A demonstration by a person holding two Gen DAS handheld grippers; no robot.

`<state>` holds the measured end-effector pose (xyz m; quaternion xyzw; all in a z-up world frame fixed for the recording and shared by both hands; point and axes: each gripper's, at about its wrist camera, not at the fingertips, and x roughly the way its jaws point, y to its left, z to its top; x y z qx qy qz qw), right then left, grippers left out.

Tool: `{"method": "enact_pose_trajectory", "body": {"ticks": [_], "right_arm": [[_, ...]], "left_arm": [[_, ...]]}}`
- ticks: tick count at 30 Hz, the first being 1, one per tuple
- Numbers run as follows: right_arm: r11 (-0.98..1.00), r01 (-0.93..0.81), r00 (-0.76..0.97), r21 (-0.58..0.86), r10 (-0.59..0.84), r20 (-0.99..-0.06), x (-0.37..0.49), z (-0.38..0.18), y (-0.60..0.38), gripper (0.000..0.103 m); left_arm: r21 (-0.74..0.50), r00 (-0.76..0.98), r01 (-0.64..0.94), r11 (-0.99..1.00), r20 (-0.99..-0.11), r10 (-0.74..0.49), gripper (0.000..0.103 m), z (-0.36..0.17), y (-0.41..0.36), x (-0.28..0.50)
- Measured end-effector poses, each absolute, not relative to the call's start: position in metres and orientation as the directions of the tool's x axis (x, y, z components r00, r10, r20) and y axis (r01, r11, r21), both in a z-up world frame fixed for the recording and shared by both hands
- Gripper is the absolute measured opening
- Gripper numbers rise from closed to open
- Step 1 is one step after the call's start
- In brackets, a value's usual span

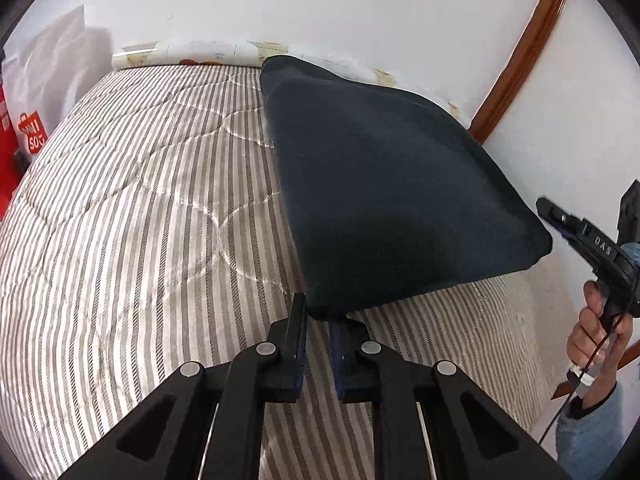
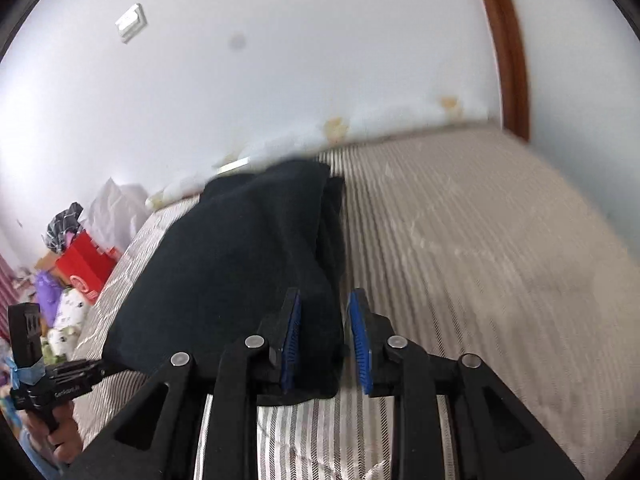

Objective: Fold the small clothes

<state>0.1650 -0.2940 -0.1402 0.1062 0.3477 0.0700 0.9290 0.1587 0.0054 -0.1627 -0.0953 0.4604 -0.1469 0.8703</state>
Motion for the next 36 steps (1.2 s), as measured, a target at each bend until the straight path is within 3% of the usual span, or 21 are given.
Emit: {"method": "enact_pose_trajectory", "body": {"ticks": [5, 11, 22, 25, 29, 36], "right_arm": [[0.979, -0.120, 0.762, 0.166, 0.198, -0.616, 0.173, -0.131, -0.263, 0.027], [0.993, -0.105, 0.716, 0.051, 0.112, -0.689, 0.181, -0.168, -0.255, 0.023], [0.994, -0.093, 0.690, 0.064, 0.111, -0.715, 0.181, -0.143, -0.266, 0.026], [0.992, -0.087, 0.685, 0.087, 0.123, -0.718, 0.193, -0.137, -0.266, 0.030], [0.991, -0.094, 0.683, 0.091, 0.130, -0.718, 0.213, -0.133, -0.261, 0.035], [0.983, -0.068, 0.610, 0.168, 0.174, -0.773, 0.272, -0.152, -0.254, 0.036]], "left_arm": [[-0.279, 0.543, 0.177, 0.944, -0.772, -0.330, 0.013, -0.150, 0.004, 0.146], [-0.225, 0.595, 0.220, 0.949, -0.740, -0.313, 0.019, -0.122, -0.003, 0.131], [-0.221, 0.594, 0.228, 0.948, -0.740, -0.315, 0.026, -0.123, -0.016, 0.185], [-0.258, 0.554, 0.206, 0.944, -0.764, -0.330, 0.034, -0.146, -0.009, 0.201], [-0.162, 0.561, 0.257, 0.953, -0.777, -0.284, 0.037, -0.150, -0.019, 0.199], [-0.242, 0.549, 0.222, 0.945, -0.770, -0.326, 0.039, -0.137, -0.005, 0.226]]}}
